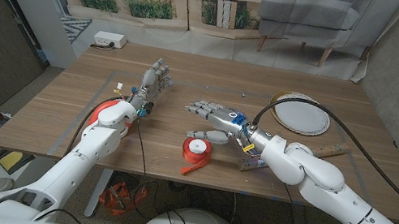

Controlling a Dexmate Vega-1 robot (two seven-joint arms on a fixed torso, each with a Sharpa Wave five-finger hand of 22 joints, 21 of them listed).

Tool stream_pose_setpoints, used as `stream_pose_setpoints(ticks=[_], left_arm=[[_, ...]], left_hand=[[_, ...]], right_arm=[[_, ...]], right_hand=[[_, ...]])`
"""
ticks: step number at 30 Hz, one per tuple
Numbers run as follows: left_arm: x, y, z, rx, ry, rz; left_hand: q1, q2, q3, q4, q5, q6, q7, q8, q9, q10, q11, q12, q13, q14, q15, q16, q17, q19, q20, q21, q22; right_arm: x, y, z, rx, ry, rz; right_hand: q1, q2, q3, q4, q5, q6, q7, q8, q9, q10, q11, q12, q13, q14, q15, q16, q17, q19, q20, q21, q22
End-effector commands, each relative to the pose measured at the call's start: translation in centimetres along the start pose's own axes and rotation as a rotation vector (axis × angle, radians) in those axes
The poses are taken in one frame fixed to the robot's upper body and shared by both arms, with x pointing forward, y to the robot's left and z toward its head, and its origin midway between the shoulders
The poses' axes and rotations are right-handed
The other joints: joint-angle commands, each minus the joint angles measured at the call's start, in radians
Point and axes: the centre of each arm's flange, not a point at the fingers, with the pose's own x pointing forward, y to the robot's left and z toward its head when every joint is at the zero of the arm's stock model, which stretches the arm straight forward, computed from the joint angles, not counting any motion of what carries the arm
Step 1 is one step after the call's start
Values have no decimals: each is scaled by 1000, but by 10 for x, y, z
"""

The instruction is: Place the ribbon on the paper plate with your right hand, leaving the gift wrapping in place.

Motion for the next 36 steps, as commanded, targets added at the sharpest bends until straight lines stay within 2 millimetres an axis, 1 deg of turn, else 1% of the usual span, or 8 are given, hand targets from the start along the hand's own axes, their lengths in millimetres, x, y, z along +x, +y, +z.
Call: stream_pose_setpoints(ticks=[1, 2, 9, 13, 14, 32, 34, 36], left_arm=[[2, 0, -1, 0, 2, -2], [2, 0, -1, -1, 2, -3], [4, 0, -2, 0, 5, -5], [5, 0, -2, 0, 6, -6], [5, 0, -2, 0, 6, -5], [12, 0, -2, 2, 10, -9], [12, 0, -2, 3, 11, -9], [13, 0, -2, 2, 12, -8]], left_hand=[[2, 109, -3, 2, 7, -119, -5, 1, 5, -230, 9, 1, 5, -223, 5, 7, 5, -214, 8, -3, 4], [2, 109, -3, 2, 7, -120, -5, 1, 5, -231, 5, 1, 5, -223, 6, 6, 5, -214, 8, -3, 4], [2, 109, -4, 2, 7, -120, -6, 1, 5, -231, 2, 1, 5, -223, 6, 6, 5, -214, 9, -4, 4], [2, 110, -4, 2, 7, -120, -5, 1, 5, -234, 4, 0, 5, -224, 5, 6, 5, -216, 10, -5, 4], [2, 110, -4, 2, 8, -120, -6, 1, 5, -231, 10, 1, 5, -223, 6, 6, 5, -214, 9, -5, 4], [2, 110, -4, 2, 8, -120, -6, 1, 6, -233, 4, 0, 5, -224, 5, 6, 5, -214, 10, -6, 5], [2, 110, -3, 3, 8, -120, -5, 1, 6, -232, 8, 1, 5, -224, 6, 6, 5, -213, 10, -7, 5], [2, 110, -3, 3, 8, -120, -6, 1, 6, -231, 7, 1, 5, -223, 5, 6, 5, -213, 9, -7, 5]], right_arm=[[3, 10, 2, 26, -3, 37], [3, 11, 3, 28, -4, 40], [4, 15, 3, 31, -2, 51], [5, 17, 3, 32, -2, 54], [6, 18, 3, 34, -2, 55], [10, 30, 1, 40, -5, 91], [10, 31, 1, 40, -3, 98], [10, 33, 1, 45, -3, 103]], right_hand=[[13, -6, 2, -10, -2, -2, 2, 0, 4, -4, 0, -1, 6, 8, 5, 7, 4, 15, 1, 9, 4], [15, -6, 2, -11, -3, -4, 2, 0, 4, -5, 1, 0, 6, 9, 5, 7, 4, 16, 0, 9, 4], [22, -8, 4, -18, -4, -10, 0, 0, 4, -8, 0, 0, 6, 9, 4, 7, 4, 19, -2, 9, 4], [26, -9, 6, -23, -5, -12, -1, 0, 4, -8, -2, 0, 6, 10, 3, 8, 4, 21, -2, 8, 4], [27, -9, 6, -24, -5, -13, -1, 1, 4, -9, -3, 0, 6, 10, 4, 8, 4, 21, -1, 8, 4], [45, -12, 12, -40, -8, -19, -2, 3, 4, -11, -6, 2, 6, 12, 4, 8, 4, 24, -4, 6, 4], [48, -12, 13, -43, -9, -22, -2, 3, 4, -13, -8, 1, 6, 12, 3, 8, 4, 27, -4, 7, 4], [51, -13, 14, -46, -9, -23, -2, 3, 4, -14, -9, 1, 6, 12, 4, 8, 4, 30, -5, 7, 4]])
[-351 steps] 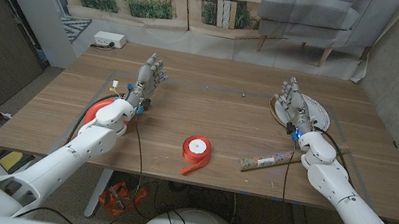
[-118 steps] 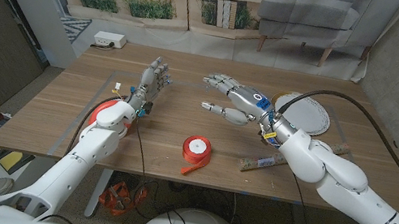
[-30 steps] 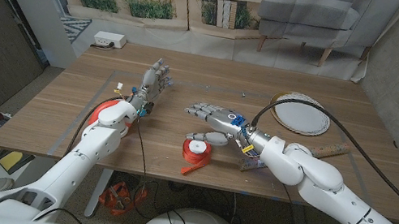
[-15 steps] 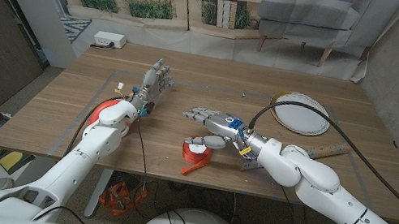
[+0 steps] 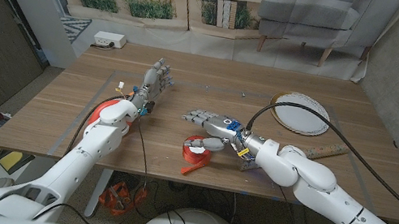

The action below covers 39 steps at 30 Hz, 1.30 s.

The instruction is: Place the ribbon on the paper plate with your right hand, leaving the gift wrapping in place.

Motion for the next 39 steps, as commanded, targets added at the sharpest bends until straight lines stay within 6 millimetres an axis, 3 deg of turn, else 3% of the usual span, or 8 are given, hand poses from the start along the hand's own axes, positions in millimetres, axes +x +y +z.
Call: stream_pose_setpoints(ticks=[1, 19, 39], left_arm=[[5, 0, 0, 1, 3, -2], [12, -1, -2, 1, 8, -8], [19, -1, -3, 1, 15, -16]], left_hand=[[2, 110, -3, 3, 8, -120, -5, 1, 6, -231, 4, 1, 5, -224, 5, 6, 5, -219, 5, -3, 5], [2, 110, -3, 3, 9, -120, -6, 1, 6, -233, 9, 1, 5, -224, 6, 6, 6, -219, 5, -6, 5], [2, 111, -3, 3, 10, -121, -6, 0, 6, -234, 11, 0, 5, -225, 6, 6, 6, -219, 4, -8, 5]], right_arm=[[3, 10, -2, 8, 2, 32], [8, 22, -1, 8, 6, 87], [9, 37, 0, 23, 6, 138]], right_hand=[[17, -4, 4, -12, -2, -8, -3, 2, 4, -5, 2, 1, 0, 8, 1, 8, 1, 13, -2, 8, 4], [50, -20, 10, -43, -7, -29, -3, 2, 3, -18, 2, -1, 1, 9, 6, 8, 1, 42, -6, 13, 4], [71, -28, 13, -61, -9, -34, -3, 6, 4, -21, 1, 1, 1, 21, 9, 12, 2, 66, -4, 17, 4]])
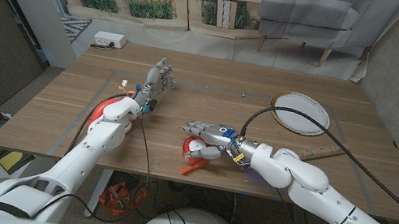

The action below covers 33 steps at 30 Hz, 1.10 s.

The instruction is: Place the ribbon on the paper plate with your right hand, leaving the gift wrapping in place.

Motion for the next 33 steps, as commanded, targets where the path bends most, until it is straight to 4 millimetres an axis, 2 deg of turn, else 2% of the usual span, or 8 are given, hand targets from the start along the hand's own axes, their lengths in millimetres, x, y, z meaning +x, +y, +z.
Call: stream_pose_setpoints(ticks=[1, 18, 24, 31, 33], left_arm=[[5, -1, 0, 1, 4, -6], [8, -1, 1, 5, 7, -8], [8, -1, 1, 8, 8, -7], [8, -3, 1, 8, 8, -8], [8, -3, 1, 9, 8, -9]], left_hand=[[2, 111, -3, 3, 10, -121, -6, 0, 6, -233, 5, 0, 5, -225, 6, 6, 6, -218, 4, -3, 5], [1, 110, -4, 3, 10, -121, -6, 0, 6, -233, 5, 1, 5, -226, 5, 6, 6, -218, 5, -5, 5], [1, 110, -4, 3, 10, -120, -6, 1, 6, -232, 4, 1, 5, -225, 5, 6, 6, -217, 4, -5, 5], [1, 110, -4, 3, 10, -120, -6, 1, 6, -232, 5, 1, 5, -225, 5, 6, 6, -217, 4, -5, 5], [1, 110, -5, 3, 10, -120, -6, 1, 6, -232, 5, 1, 5, -225, 5, 6, 6, -217, 3, -5, 5]], right_arm=[[1, 9, 1, 10, 2, 31], [3, 18, -1, -23, 27, 45], [3, 23, -2, -38, 38, 46], [1, 26, -4, -54, 54, 34], [1, 27, -5, -50, 56, 23]], right_hand=[[14, -1, 1, -12, -2, -8, -2, 6, 4, -9, -1, 1, 1, 11, -1, 6, 2, 17, 2, 10, 4], [56, -6, 13, -39, 1, -13, 2, 10, 3, -10, -6, 2, 1, 21, -3, 7, 2, 37, 2, 9, 4], [78, -12, 18, -50, 4, -15, 2, 11, 3, -10, -9, 3, 1, 33, -4, 10, 2, 59, 4, 13, 4], [144, -24, 33, -66, 15, -10, 3, 17, 3, -1, -11, 7, 1, 71, -7, 15, 2, 144, -5, 30, 5], [171, -29, 38, -67, 19, 7, 1, 24, 4, 7, -12, 8, 0, 85, -8, 15, 1, 190, 3, 40, 6]])
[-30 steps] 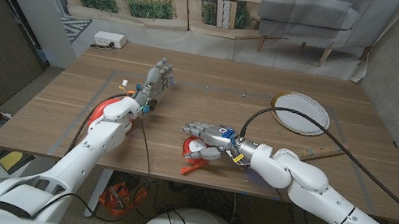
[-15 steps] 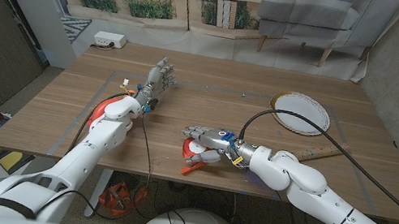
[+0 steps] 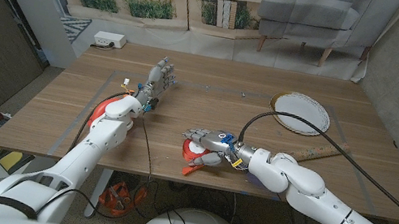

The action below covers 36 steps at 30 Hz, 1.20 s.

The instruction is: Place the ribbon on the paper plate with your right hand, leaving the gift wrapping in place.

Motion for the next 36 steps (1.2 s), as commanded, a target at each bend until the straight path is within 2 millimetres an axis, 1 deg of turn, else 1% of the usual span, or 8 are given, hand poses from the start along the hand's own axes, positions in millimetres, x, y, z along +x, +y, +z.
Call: stream_pose_setpoints(ticks=[1, 3, 5, 11, 16, 19, 23, 36], left_arm=[[1, -2, 1, 2, 3, -1], [1, -2, 1, 2, 4, -2], [1, -2, 1, 2, 3, -1], [0, -2, 1, 2, 4, -2], [0, -1, 1, 1, 1, 0], [-1, -1, 1, 0, 1, 1], [-1, -1, 1, -1, 2, 2], [-1, -1, 2, 0, -2, -1]], left_hand=[[1, 110, 0, -1, 3, -120, -6, 1, 6, -232, 5, 1, 5, -225, 6, 6, 6, -217, 3, -3, 5], [1, 110, 0, -1, 3, -120, -6, 1, 6, -232, 1, 1, 5, -225, 5, 6, 6, -218, 4, -3, 5], [1, 110, 0, -1, 3, -120, -6, 1, 6, -233, 2, 0, 5, -225, 5, 6, 6, -219, 4, -4, 5], [0, 110, -1, 0, 3, -120, -7, 1, 6, -233, 5, 0, 5, -227, 5, 5, 6, -218, 4, -4, 5], [0, 110, -1, 0, 3, -118, -9, 1, 6, -233, 4, 0, 5, -227, 5, 6, 6, -218, 3, -5, 6], [0, 110, -1, 0, 3, -118, -9, 2, 6, -233, 4, 1, 5, -227, 6, 5, 6, -218, 3, -5, 6], [0, 110, -1, 0, 3, -117, -9, 2, 6, -233, 6, 1, 5, -227, 6, 5, 6, -218, 3, -6, 6], [0, 110, -2, 0, 3, -118, -11, 1, 6, -237, 6, -1, 5, -230, 7, 5, 6, -218, 1, -7, 6]], right_arm=[[-2, 7, -3, -19, 26, -26], [-2, 8, -3, -16, 29, -48], [-3, 8, -4, -4, 28, -63], [-5, 9, -6, -7, 30, -161], [-8, 10, -5, -40, 29, -231], [-10, 10, -4, -52, 27, -270], [-11, 9, -4, -45, 18, -306], [-17, 1, -3, -42, 1, -404]], right_hand=[[47, -8, 8, -5, 13, 24, 1, 14, 4, 24, -3, 11, 1, 36, -7, 7, 2, 85, 8, 22, 7], [71, -9, 10, 0, 16, 48, 7, 20, 5, 47, -5, 17, 1, 65, -20, 10, 2, 147, -7, 34, 7], [120, -4, 15, 2, 23, 86, 1, 28, 6, 72, -8, 19, 1, 110, -41, 15, 5, 235, -63, 48, 8], [259, 47, 25, 13, 37, 293, 3, 69, 9, 310, -6, 66, 14, 438, -211, 120, 45, 445, -251, 100, 25], [464, 59, -25, 6, 36, 580, -4, 98, 26, 556, 2, 237, 115, 741, -218, 364, 310, 473, -263, 242, 148], [581, 70, -65, 16, 37, 723, 16, 94, 48, 610, -5, 375, 238, 805, -216, 512, 559, 460, -260, 420, 327], [705, 112, -60, 27, 21, 845, 48, 106, 107, 666, -1, 518, 394, 856, -218, 631, 825, 430, -259, 596, 440], [750, 115, -38, 43, 5, 936, 90, 114, 130, 754, 26, 569, 413, 904, -213, 641, 954, 429, -261, 727, 484]])
